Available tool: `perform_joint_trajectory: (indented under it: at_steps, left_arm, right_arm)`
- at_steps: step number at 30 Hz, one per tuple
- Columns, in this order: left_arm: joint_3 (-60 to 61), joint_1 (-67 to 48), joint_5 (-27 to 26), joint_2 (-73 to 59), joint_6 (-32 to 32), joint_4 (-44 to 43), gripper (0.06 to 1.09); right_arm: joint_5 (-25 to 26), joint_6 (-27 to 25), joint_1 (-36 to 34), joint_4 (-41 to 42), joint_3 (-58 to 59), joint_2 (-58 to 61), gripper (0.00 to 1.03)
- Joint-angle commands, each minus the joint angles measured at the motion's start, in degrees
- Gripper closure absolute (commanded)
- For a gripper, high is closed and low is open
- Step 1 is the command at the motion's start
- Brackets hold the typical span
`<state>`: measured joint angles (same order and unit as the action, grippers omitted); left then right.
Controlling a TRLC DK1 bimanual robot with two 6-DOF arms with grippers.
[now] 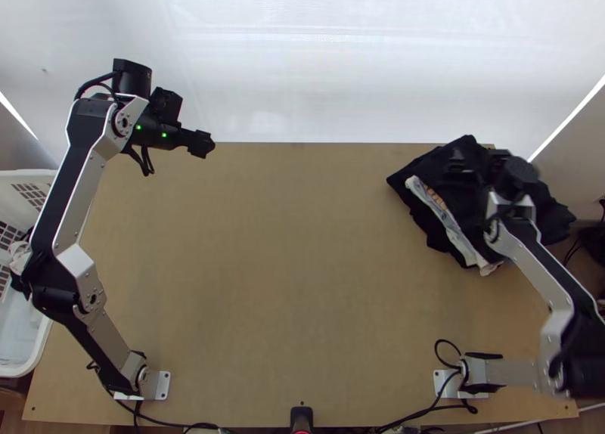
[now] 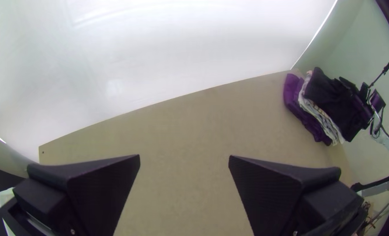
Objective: Fold the t-shirt
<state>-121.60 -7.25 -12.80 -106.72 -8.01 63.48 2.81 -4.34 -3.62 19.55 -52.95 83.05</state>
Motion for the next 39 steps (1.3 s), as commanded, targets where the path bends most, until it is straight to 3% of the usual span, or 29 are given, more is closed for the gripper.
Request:
perform_joint_trajectory:
  at_steps: [1, 9, 14, 23, 28, 34, 39]
  left_arm:
    - [-0.13, -0.14, 0.05, 0.9, 0.01, -0.03, 0.1]
    - [-0.13, -0.14, 0.05, 2.04, -0.08, 0.06, 0.1]
    - [-0.13, 0.13, 2.95, 1.69, -0.16, -0.11, 0.1]
    - [-0.13, 1.97, 3.22, 1.95, 0.28, -0.47, 0.1]
    - [0.05, 3.73, 3.22, 3.18, 3.88, -1.52, 0.1]
    - [1.54, 4.87, 5.24, 7.58, 8.1, -3.89, 0.1]
    - [16.75, 4.96, 8.49, 17.51, 12.49, -15.85, 0.1]
  right_arm:
    - [0.0, -1.2, -5.96, -0.57, 2.85, -9.48, 0.04]
    - [-0.08, -1.46, -16.95, 2.86, 8.04, -0.43, 0.04]
    - [-0.08, -1.2, -17.21, 8.75, 10.67, 8.89, 0.04]
    - [-0.08, -0.67, -15.45, 11.12, 6.81, 16.8, 0.04]
    - [-0.08, -1.29, -13.26, 9.63, 5.49, 5.81, 0.04]
    - [-0.26, -6.21, -7.19, -0.22, 0.57, -13.52, 0.04]
    - [-0.26, -9.46, -2.62, -1.45, -0.93, -25.92, 0.03]
